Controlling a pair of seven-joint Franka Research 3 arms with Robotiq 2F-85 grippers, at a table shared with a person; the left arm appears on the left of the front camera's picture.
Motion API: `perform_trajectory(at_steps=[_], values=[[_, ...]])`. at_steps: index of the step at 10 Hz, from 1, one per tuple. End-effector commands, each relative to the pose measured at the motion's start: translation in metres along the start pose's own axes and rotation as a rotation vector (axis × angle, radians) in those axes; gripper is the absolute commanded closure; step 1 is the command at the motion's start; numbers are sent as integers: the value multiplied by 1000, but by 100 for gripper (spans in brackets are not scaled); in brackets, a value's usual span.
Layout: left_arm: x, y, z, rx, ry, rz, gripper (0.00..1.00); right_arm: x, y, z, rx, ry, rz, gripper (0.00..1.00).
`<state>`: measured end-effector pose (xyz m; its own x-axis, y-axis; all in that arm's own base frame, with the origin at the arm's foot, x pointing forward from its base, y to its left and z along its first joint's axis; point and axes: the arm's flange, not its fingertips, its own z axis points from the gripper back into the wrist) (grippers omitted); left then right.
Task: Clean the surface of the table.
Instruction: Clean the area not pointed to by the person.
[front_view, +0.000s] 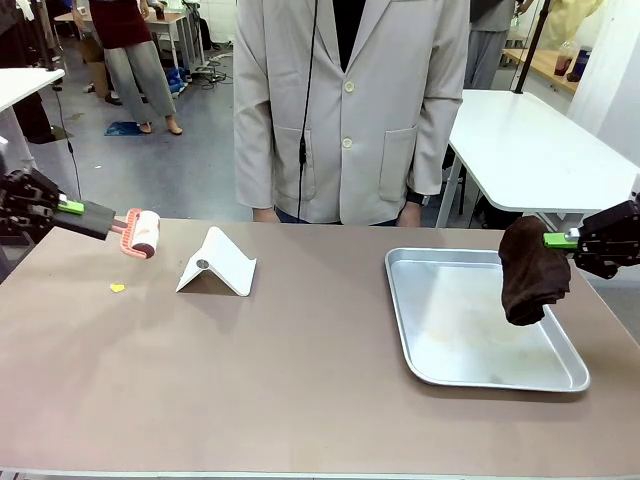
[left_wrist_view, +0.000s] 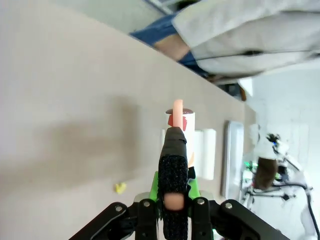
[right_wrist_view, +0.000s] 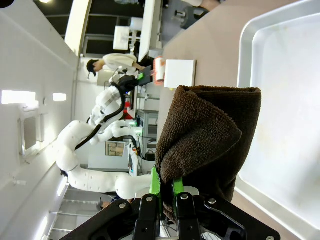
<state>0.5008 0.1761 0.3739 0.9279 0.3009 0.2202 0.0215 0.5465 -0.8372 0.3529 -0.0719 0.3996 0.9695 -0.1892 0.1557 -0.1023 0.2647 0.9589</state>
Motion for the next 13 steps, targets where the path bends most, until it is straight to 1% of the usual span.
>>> perform_trajectory(at_steps=[1, 2, 3, 4, 6, 7, 9, 10, 11, 13], values=[[-55, -30, 47, -141, 13, -123, 77, -1, 3, 2, 7, -5, 11, 89], [-76, -35, 68, -173, 57, -140, 77, -1, 3, 2, 7, -5, 11, 89], [-98, -34, 88, -188, 79, -153, 77, -1, 3, 2, 7, -5, 11, 89], [-123, -25, 109, -178, 84, -172, 77, -1, 3, 2, 7, -5, 11, 89], [-163, 6, 138, -152, 62, -172, 77, -1, 3, 2, 7, -5, 11, 89], [-178, 23, 150, -150, 7, -151, 77, -1, 3, 2, 7, -5, 11, 89], [-195, 48, 166, -205, -67, -124, 77, -1, 3, 2, 7, -5, 11, 89], [-195, 53, 172, -236, -99, -92, 77, -1, 3, 2, 7, -5, 11, 89], [-196, 43, 166, -158, -28, -111, 77, -1, 3, 2, 7, -5, 11, 89], [-196, 43, 166, -158, -28, -111, 77, -1, 3, 2, 7, -5, 11, 89]])
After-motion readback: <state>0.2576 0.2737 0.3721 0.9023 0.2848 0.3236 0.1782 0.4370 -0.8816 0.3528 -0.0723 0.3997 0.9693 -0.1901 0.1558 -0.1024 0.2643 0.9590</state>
